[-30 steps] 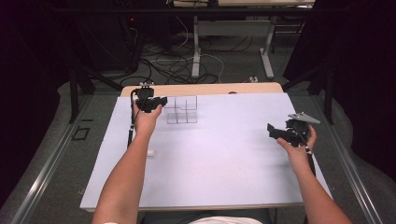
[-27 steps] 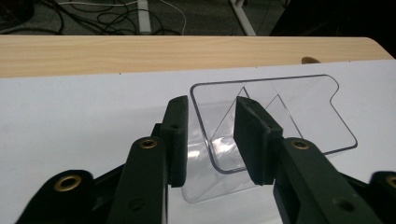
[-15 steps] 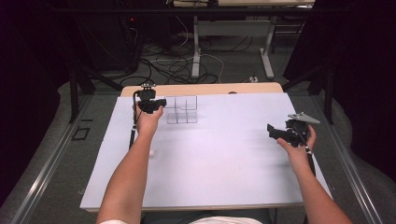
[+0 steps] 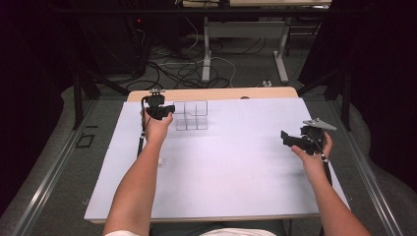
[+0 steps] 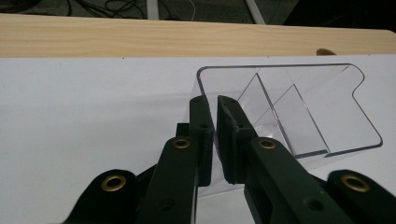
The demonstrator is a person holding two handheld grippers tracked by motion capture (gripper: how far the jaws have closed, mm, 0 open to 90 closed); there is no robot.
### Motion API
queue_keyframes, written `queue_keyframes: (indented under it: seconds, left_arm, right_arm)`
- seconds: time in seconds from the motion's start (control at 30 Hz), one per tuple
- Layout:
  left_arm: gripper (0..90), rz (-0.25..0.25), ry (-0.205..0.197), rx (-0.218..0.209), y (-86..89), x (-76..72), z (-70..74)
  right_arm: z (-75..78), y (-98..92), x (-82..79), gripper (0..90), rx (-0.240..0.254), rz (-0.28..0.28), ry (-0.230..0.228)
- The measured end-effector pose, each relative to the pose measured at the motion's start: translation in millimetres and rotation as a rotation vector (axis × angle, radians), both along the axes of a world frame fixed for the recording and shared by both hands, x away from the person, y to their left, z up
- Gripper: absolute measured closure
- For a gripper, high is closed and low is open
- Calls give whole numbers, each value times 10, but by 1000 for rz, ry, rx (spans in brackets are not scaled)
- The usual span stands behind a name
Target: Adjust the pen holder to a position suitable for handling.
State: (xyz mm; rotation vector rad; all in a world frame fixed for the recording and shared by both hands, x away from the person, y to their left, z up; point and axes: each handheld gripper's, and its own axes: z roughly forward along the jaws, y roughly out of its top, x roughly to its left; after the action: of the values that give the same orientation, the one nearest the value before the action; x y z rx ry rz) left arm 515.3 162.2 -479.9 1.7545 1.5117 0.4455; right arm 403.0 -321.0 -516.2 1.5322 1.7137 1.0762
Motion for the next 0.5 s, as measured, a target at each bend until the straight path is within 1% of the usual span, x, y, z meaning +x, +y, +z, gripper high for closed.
queue_keyframes:
  seconds: [0.17, 0.27, 0.3, 0.33, 0.4, 0.43, 0.5]
  left_arm:
    - [863, 5, 9, 4, -5, -3, 13]
    - [863, 12, 16, -10, -15, -11, 14]
    - [864, 17, 3, -16, -33, -9, 3]
    - [864, 14, 1, -17, -42, -10, 2]
    - [863, 13, 4, -17, -79, -17, 4]
    - [865, 7, 12, -18, -90, -22, 9]
    - [865, 19, 10, -24, -134, -30, 7]
  right_arm:
    - [-2, -9, 5, 62, -3, 2, -3]
    - [-4, -12, 5, 63, -9, 1, 0]
    - [-9, -8, 8, 63, -12, 5, 2]
    - [-11, -1, 8, 63, -6, 3, 4]
    - [-10, 6, 6, 63, 0, 1, 8]
    - [-12, 8, 7, 63, 0, 2, 10]
    - [-15, 6, 10, 63, 4, 4, 8]
